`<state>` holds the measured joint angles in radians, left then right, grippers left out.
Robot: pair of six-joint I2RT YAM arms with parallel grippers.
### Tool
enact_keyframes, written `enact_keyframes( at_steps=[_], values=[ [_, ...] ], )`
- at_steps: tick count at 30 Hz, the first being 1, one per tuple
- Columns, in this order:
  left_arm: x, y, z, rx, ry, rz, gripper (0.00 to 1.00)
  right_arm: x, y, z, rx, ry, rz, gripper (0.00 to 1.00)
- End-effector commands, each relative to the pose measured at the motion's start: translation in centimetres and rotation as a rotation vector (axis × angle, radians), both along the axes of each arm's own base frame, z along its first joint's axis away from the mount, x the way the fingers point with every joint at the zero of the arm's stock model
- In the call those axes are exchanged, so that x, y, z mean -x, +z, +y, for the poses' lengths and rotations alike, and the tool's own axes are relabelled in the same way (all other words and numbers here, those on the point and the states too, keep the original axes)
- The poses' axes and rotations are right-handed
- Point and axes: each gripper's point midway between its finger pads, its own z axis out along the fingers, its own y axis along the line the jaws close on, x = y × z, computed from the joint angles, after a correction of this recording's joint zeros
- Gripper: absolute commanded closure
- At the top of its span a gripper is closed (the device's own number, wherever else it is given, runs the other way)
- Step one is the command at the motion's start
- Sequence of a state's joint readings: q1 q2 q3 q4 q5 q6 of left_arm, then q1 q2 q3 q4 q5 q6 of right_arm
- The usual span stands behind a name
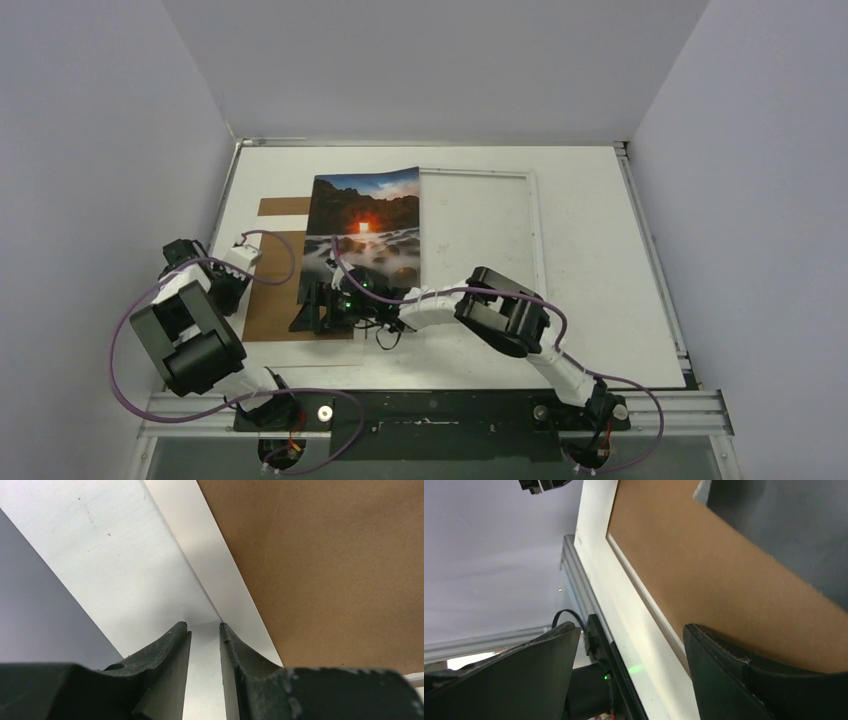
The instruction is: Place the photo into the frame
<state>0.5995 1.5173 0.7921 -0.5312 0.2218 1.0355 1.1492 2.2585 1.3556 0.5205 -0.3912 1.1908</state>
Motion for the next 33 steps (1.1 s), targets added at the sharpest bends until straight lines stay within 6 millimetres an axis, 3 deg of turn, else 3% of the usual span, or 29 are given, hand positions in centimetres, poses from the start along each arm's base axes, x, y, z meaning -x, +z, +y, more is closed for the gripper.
enact_keyframes(
  at_steps=[1, 10, 15, 18, 23, 30, 33],
  values=[
    [4.1, -2.2, -3.1, 0.152, 0.002, 0.162, 0.72, -1.9, 3.3, -0.3, 0.102, 0.095, -0.274, 0.22],
    [4.3, -2.2, -3.2, 0.215, 0.023, 0.182, 0.73, -1.0, 1.6, -6.5, 0.464, 0.323, -0.777, 0.21],
    [4.3, -2.1, -3.2, 0.227, 0.026, 0.186, 0.73, 0.5, 1.4, -7.2, 0.606, 0.505, -1.237, 0.20],
    [4.3, -2.1, -3.2, 0.226, 0.025, 0.182, 0.73, 1.7, 0.5, -7.1, 0.625, 0.625, -1.398, 0.20],
    [4.4, -2.2, -3.3, 0.225, 0.026, 0.179, 0.73, 3.1, -0.4, -5.9, 0.546, 0.740, -1.450, 0.21],
    [4.1, -2.0, -3.1, 0.216, 0.026, 0.171, 0.73, 1.5, -3.3, -5.6, 0.588, 0.805, -1.451, 0.25],
    [4.1, -1.9, -3.0, 0.210, 0.028, 0.170, 0.73, 1.7, -3.4, -5.8, 0.577, 0.806, -1.438, 0.26]
  ],
)
